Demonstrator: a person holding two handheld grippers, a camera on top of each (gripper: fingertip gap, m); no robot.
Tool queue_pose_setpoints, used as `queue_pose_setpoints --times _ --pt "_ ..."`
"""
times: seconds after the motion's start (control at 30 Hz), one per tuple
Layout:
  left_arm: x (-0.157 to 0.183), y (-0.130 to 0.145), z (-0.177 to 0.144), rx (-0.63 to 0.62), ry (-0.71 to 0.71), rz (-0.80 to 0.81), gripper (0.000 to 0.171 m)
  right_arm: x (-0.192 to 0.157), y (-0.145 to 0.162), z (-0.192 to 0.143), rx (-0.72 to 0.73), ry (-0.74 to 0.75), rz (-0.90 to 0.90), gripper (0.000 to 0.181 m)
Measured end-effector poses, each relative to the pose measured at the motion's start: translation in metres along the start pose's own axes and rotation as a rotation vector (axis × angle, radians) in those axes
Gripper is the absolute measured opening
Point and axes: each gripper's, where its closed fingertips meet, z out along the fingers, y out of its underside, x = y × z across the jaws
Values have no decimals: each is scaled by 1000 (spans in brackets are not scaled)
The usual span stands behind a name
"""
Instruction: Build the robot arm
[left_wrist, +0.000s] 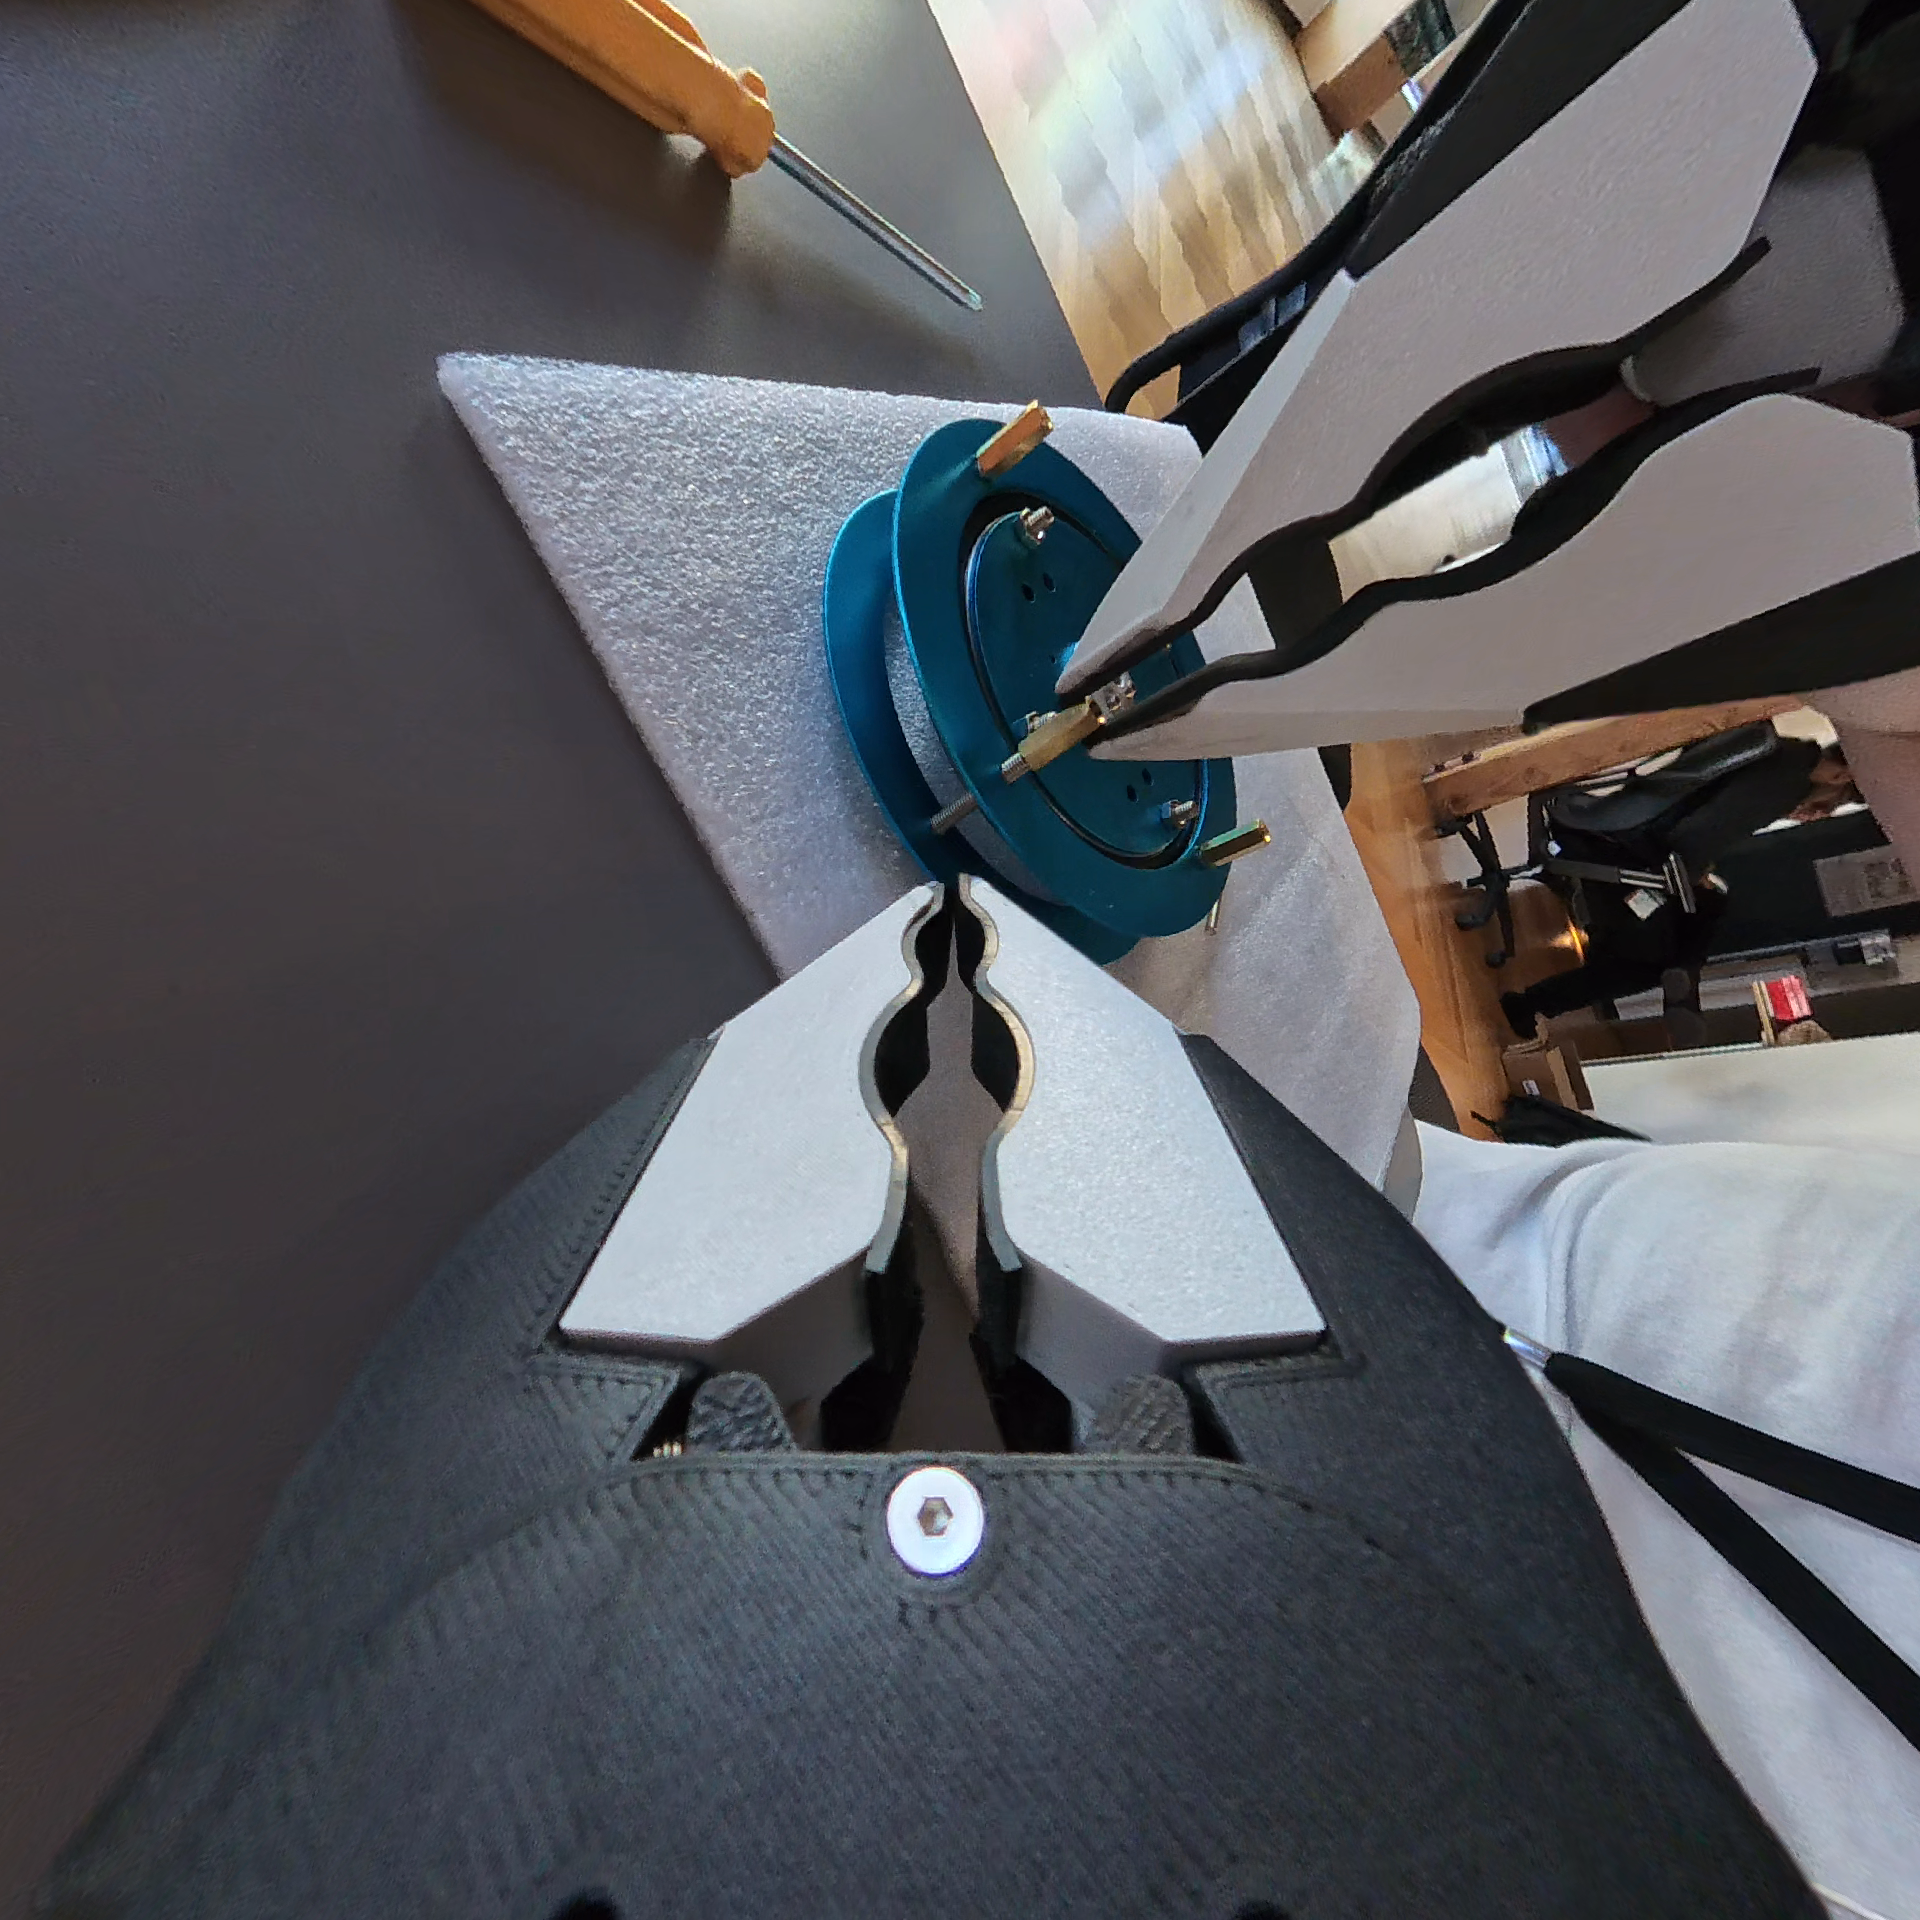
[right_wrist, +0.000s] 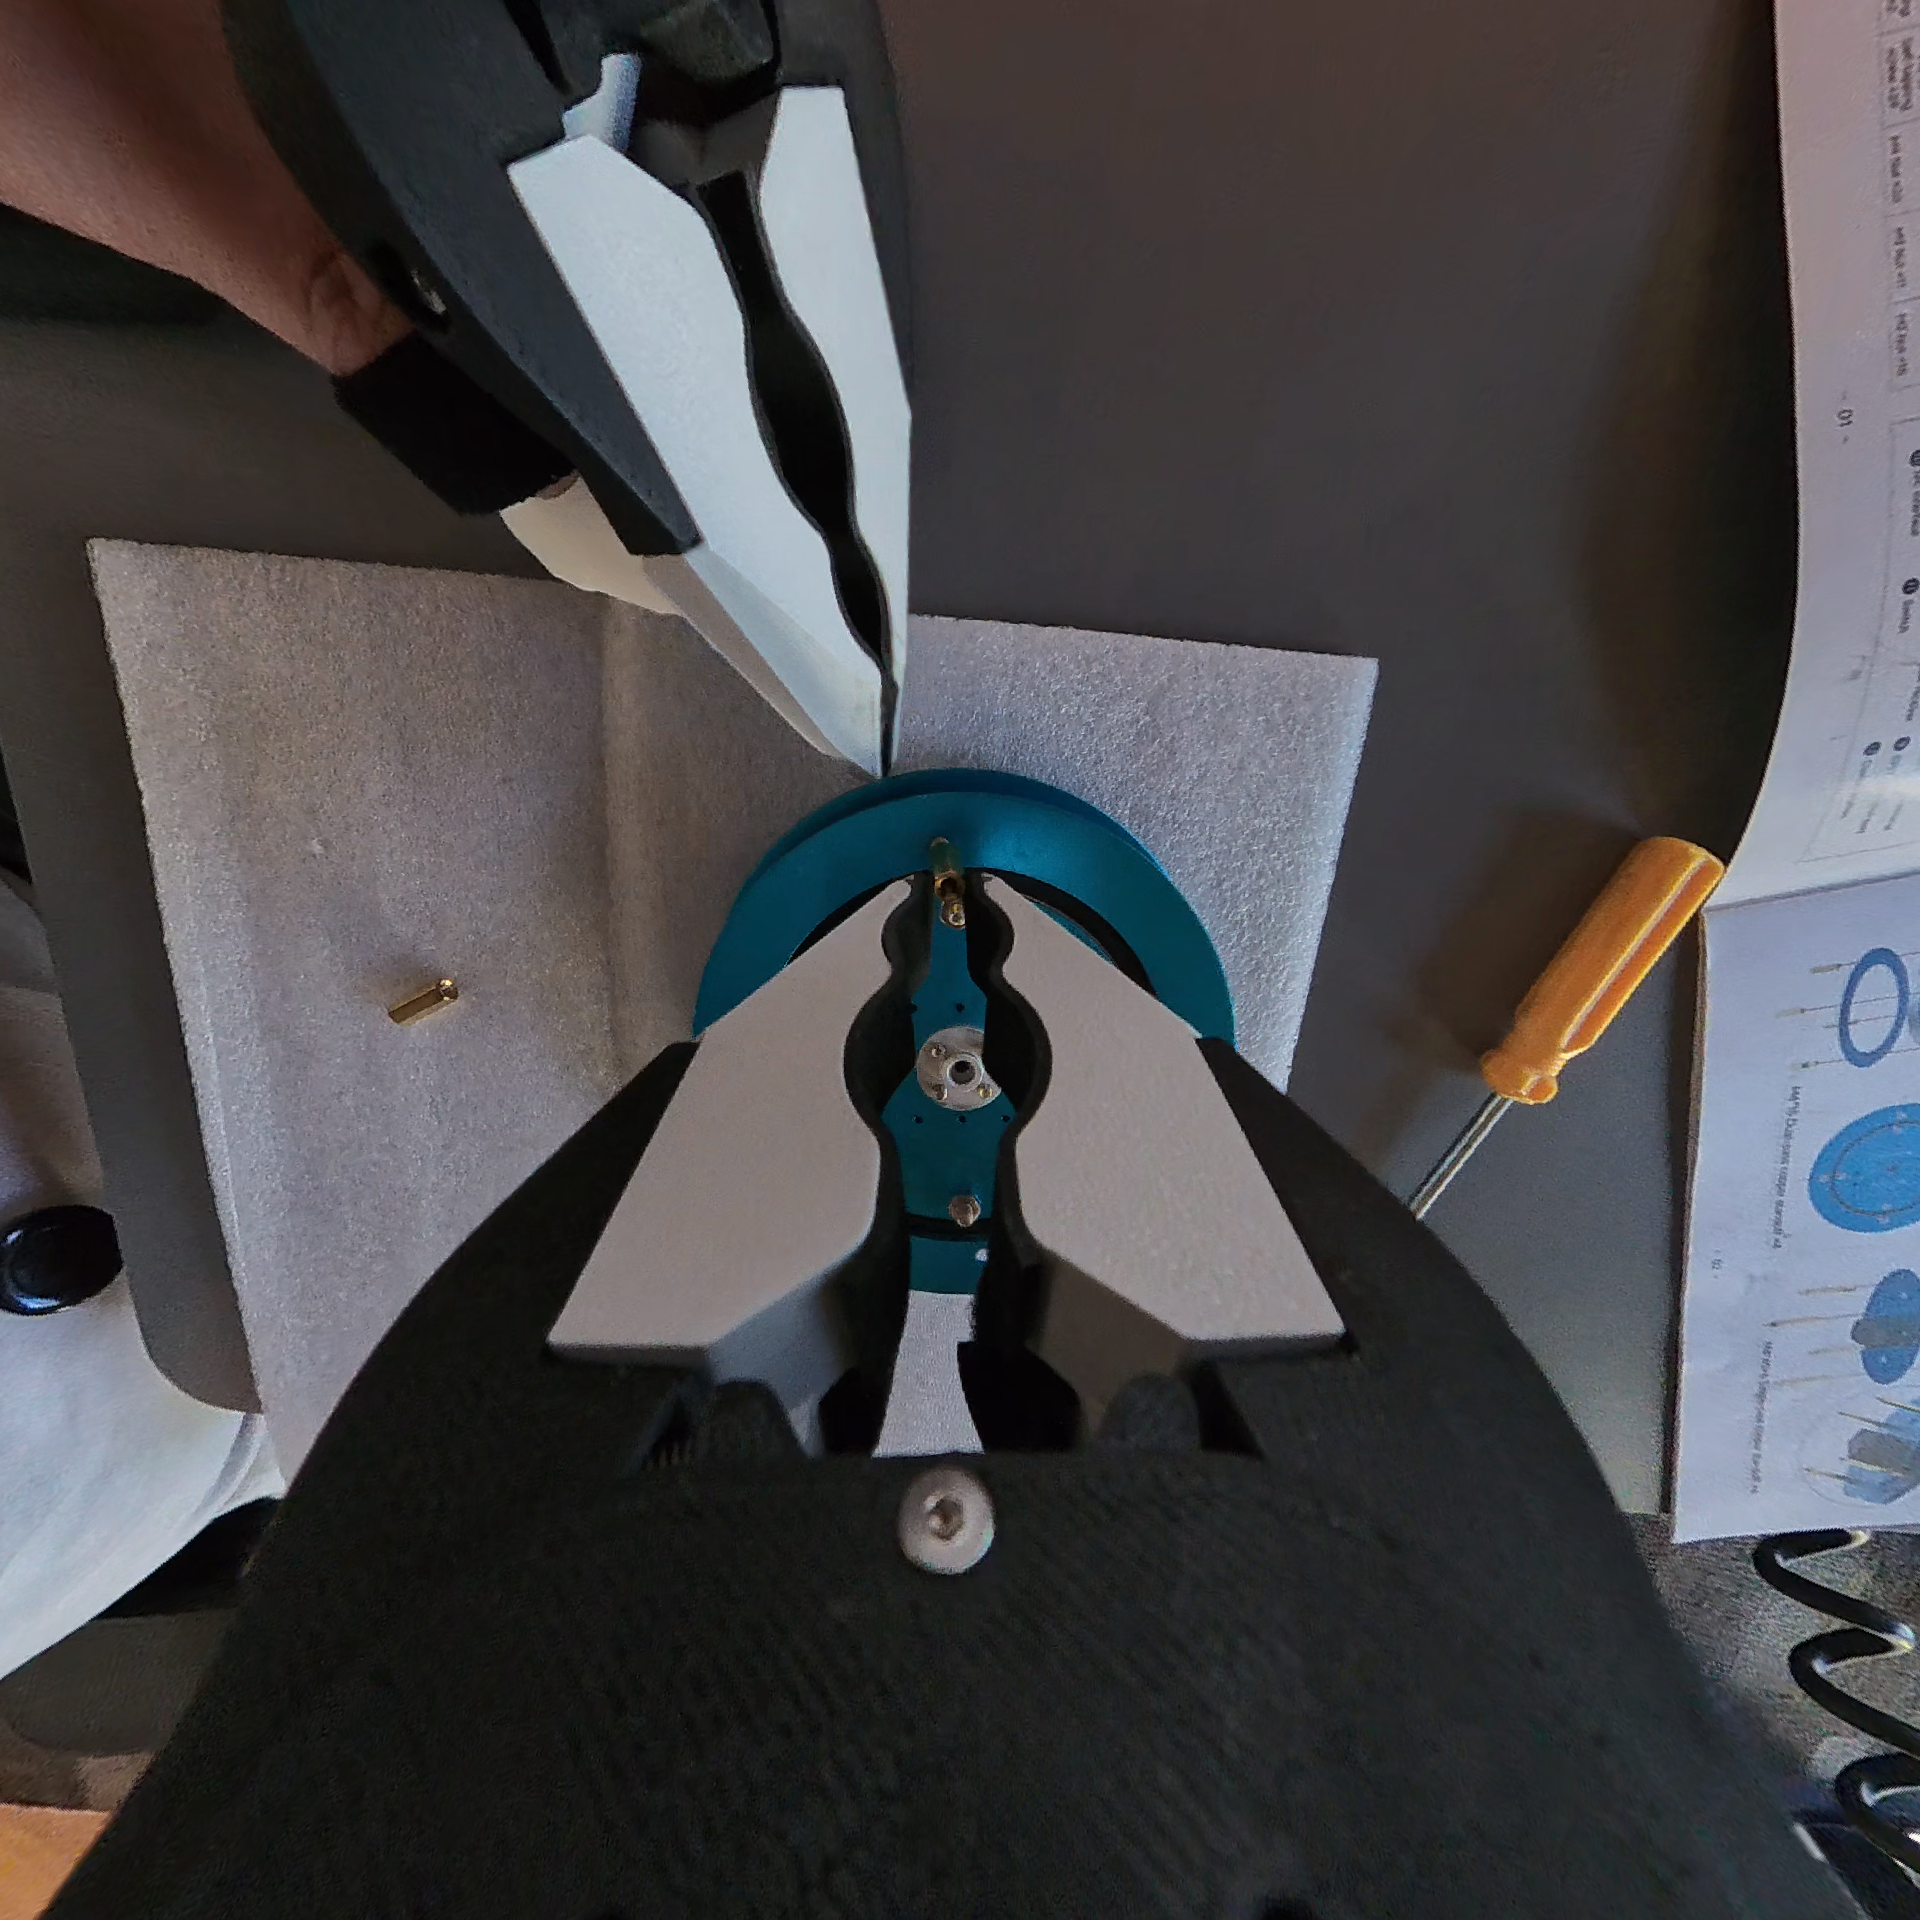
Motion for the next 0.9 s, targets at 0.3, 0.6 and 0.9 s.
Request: queue_pose_setpoints --times 0.3,0.6,0.9 --pt "18 -25 -10 155 55 99 8 2 0 -8 44 51 -258 22" --pt "1 -15 1 79 12 48 11 -4 -1 3 106 -151 -378 15" --pt "4 -18 5 78 66 10 1 1 -1 4 31 -89 -269 5"
